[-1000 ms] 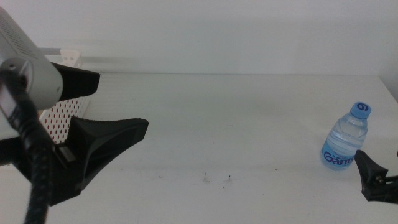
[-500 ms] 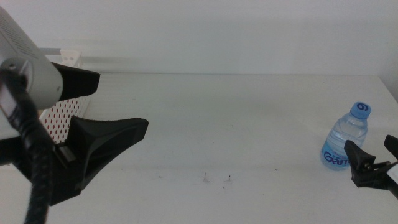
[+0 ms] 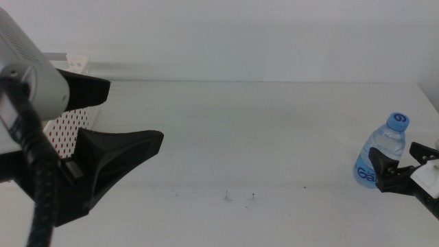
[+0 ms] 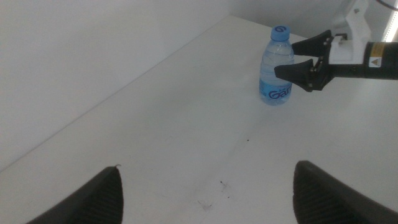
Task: Use arms to grab the bottles and put them into the dustbin to the left of the table.
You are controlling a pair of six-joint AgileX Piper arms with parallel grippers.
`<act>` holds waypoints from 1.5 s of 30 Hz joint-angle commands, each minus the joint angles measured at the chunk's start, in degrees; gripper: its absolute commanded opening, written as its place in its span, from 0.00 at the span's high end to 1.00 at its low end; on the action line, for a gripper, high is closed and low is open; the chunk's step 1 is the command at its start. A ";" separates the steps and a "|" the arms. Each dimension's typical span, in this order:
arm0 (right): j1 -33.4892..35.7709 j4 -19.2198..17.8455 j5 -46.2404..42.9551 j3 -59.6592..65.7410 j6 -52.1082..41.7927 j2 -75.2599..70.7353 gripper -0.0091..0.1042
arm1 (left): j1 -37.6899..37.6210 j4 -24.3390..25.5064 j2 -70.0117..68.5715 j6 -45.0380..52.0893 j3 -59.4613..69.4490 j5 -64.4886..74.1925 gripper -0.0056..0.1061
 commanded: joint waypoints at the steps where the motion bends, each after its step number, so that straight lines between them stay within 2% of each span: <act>1: -0.46 0.10 -0.16 -1.49 -0.14 1.62 0.10 | -0.12 0.00 -0.26 -0.25 0.32 -0.50 0.11; 19: -0.46 -0.29 -0.40 -8.17 -0.10 10.56 0.12 | -0.12 0.00 -0.26 -0.25 0.32 -0.62 0.11; 21: -0.46 0.29 -0.40 -8.17 -0.10 10.56 0.20 | -0.12 0.00 -0.26 -0.25 0.32 -0.62 0.11; 22: -0.46 0.29 -0.40 -8.17 -0.10 10.56 0.40 | -0.12 0.00 -0.26 -0.25 0.32 -0.62 0.11; 25: -0.46 -0.12 -0.40 -8.17 -0.10 10.56 0.66 | -0.12 0.00 -0.26 -0.25 0.32 -0.51 0.11; 29: -0.35 -2.81 -0.73 -8.17 -0.54 10.18 0.94 | -0.12 0.00 -0.26 -0.25 0.32 -0.51 0.11; 33: 2.05 -3.11 -2.11 -8.43 -1.03 8.93 0.94 | -0.12 0.00 -0.26 -0.25 0.32 -0.51 0.11; 38: 8.90 -2.72 -0.12 -13.04 -1.45 8.58 0.94 | -0.12 0.00 -0.26 -0.25 0.32 -0.51 0.11; 45: 19.07 -2.72 15.91 -27.92 -1.45 9.14 0.94 | -0.12 0.00 -0.26 -0.25 0.32 -0.62 0.11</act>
